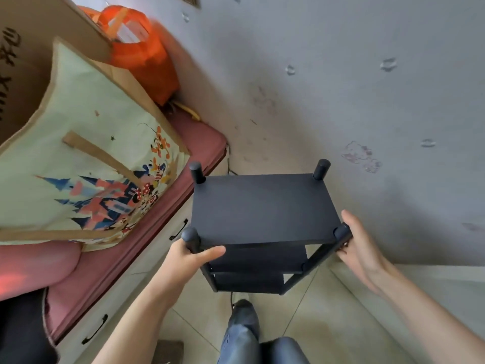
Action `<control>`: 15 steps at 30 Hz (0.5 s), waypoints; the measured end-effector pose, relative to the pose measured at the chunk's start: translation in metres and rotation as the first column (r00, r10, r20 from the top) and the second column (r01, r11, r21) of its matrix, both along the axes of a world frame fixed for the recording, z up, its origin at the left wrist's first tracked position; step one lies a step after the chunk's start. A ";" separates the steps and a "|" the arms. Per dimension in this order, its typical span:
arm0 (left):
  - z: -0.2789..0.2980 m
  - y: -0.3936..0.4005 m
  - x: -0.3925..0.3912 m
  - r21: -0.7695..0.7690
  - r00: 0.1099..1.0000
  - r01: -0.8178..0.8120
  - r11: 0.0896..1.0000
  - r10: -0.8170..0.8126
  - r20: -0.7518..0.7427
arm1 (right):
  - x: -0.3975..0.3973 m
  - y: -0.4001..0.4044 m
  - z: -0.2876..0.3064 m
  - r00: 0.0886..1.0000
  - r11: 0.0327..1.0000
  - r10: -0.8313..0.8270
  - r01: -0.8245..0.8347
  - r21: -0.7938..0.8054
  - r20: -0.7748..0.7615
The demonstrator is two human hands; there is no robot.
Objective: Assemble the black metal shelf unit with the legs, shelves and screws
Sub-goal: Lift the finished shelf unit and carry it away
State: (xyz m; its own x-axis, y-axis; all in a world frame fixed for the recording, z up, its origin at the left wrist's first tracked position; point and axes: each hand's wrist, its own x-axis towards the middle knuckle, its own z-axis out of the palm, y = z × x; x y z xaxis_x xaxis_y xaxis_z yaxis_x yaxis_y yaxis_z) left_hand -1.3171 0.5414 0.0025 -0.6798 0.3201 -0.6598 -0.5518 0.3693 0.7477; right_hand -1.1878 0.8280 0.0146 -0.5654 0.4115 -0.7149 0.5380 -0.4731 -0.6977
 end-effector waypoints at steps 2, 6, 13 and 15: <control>-0.013 0.009 -0.017 0.031 0.999 0.011 0.999 -0.012 0.047 | -0.018 0.010 -0.014 0.999 1.000 -0.007 0.008 -0.013 0.032; -0.053 0.026 -0.042 0.047 0.988 -0.074 0.996 0.066 0.139 | -0.042 0.022 -0.050 0.996 0.999 -0.019 0.023 -0.042 0.085; -0.155 0.054 -0.075 0.002 0.975 -0.140 0.990 0.138 0.176 | -0.080 0.045 -0.142 0.975 0.985 -0.125 0.145 -0.097 0.185; -0.182 0.060 -0.085 0.016 0.976 -0.143 0.990 0.138 0.165 | -0.091 0.051 -0.168 0.970 0.982 -0.144 0.165 -0.094 0.196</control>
